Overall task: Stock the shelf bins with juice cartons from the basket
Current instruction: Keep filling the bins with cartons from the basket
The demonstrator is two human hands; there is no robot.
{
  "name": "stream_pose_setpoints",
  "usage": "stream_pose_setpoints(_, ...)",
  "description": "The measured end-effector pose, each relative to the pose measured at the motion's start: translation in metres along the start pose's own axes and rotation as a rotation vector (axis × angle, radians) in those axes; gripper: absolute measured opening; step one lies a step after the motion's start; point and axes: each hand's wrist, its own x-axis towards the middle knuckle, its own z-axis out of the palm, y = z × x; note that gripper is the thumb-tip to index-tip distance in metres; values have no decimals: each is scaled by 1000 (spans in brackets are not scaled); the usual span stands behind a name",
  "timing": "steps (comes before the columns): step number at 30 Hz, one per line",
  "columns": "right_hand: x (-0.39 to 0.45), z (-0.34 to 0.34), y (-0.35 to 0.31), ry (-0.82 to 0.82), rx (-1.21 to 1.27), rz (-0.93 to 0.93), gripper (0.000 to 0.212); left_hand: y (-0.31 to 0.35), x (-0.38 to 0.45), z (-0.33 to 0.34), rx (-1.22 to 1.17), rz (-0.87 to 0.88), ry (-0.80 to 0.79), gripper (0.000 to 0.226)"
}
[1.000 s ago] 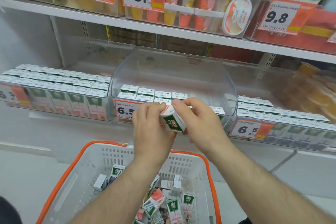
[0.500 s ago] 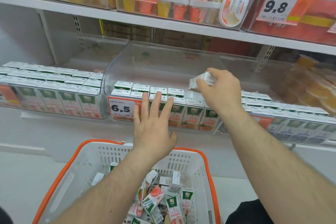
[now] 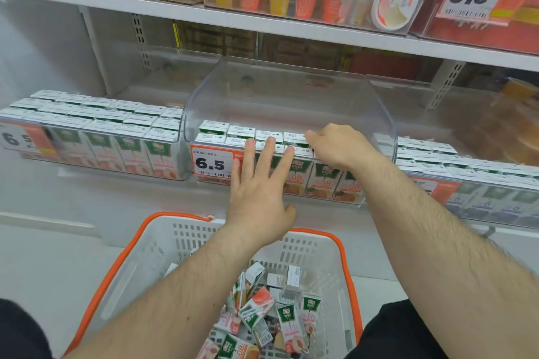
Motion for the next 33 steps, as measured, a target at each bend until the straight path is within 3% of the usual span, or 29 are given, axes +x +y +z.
stream_pose_setpoints(2,-2,0,2,-7,-24,-23,56,-2,-4,0,-88,31,68,87)
stream_pose_setpoints(6,-10,6,3,27,-149,-51,55,-18,-23,12,-243,97,376,57)
stream_pose_setpoints(8,-16,8,4,108,-203,-56,56,-28,-33,21,-263,87,410,46)
stream_pose_setpoints(12,-14,-1,10,171,31,-14,45,-40,-42,26,-200,117,387,45)
stream_pose_setpoints(16,15,-24,2,-82,411,139,68,-22,-20,14,134,101,128,86)
stream_pose_setpoints(21,45,-22,-9,-428,216,216,90,-16,-2,22,293,46,30,102)
stream_pose_setpoints(27,50,-19,-25,-466,189,171,85,-16,1,22,293,37,-11,102)
stream_pose_setpoints(30,34,-19,-33,-361,164,133,80,-20,-1,20,212,83,40,95)
stream_pose_setpoints(33,17,-3,-36,170,-91,0,66,-38,-17,26,47,272,222,75)
